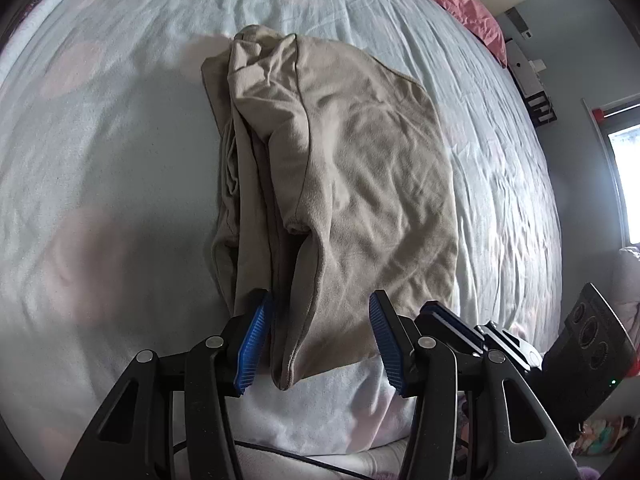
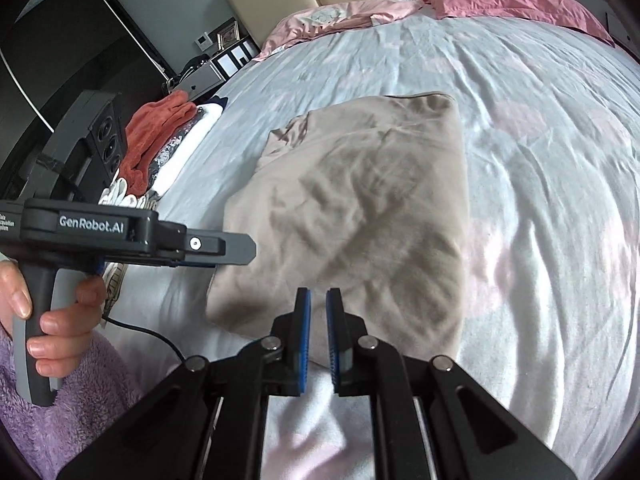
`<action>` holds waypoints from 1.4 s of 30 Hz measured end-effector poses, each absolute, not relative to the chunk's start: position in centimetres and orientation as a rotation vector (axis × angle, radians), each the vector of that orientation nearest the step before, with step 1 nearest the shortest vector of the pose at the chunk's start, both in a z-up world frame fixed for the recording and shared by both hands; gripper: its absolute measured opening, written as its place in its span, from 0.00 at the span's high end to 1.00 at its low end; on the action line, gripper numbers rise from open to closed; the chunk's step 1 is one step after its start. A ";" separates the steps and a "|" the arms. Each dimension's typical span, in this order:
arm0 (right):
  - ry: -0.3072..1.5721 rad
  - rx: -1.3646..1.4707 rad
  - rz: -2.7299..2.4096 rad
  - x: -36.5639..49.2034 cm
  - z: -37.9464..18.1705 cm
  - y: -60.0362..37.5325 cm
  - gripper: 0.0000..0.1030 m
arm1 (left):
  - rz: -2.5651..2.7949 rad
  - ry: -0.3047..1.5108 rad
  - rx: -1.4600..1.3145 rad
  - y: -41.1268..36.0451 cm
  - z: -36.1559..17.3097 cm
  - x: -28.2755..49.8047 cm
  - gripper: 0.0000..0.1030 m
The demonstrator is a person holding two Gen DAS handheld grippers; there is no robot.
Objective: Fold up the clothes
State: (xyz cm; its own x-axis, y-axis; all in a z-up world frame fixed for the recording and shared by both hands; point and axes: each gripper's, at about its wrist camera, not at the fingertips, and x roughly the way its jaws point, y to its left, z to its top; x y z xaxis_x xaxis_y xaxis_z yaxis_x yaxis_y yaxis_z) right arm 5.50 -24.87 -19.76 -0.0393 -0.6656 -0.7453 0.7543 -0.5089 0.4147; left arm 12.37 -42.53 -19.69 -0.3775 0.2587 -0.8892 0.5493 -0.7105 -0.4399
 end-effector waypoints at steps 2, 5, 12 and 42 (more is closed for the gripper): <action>0.100 1.190 -1.749 5.4 -19.8 -24.6 0.91 | -2.180 1.087 1.658 -42.3 -20.2 12.3 0.52; 0.090 1.204 -1.753 5.4 -20.0 -24.3 0.91 | -2.156 1.069 1.697 -42.0 -20.8 12.0 0.60; 0.091 1.225 -1.765 5.4 -20.5 -23.9 0.91 | -2.072 0.923 1.777 -41.2 -21.5 12.2 0.86; -0.277 1.463 -1.847 1.7 -21.9 -17.4 0.73 | -2.048 1.024 1.554 -43.3 -18.1 20.5 0.60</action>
State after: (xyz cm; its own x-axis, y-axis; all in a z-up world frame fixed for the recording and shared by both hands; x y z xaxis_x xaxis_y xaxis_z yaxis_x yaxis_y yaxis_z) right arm 1.66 -17.38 -21.95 -0.0652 -0.6654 -0.7436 0.4176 -0.6950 0.5853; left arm 20.49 -43.27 -18.07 -0.3219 0.1309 -0.9377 0.6717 -0.6665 -0.3236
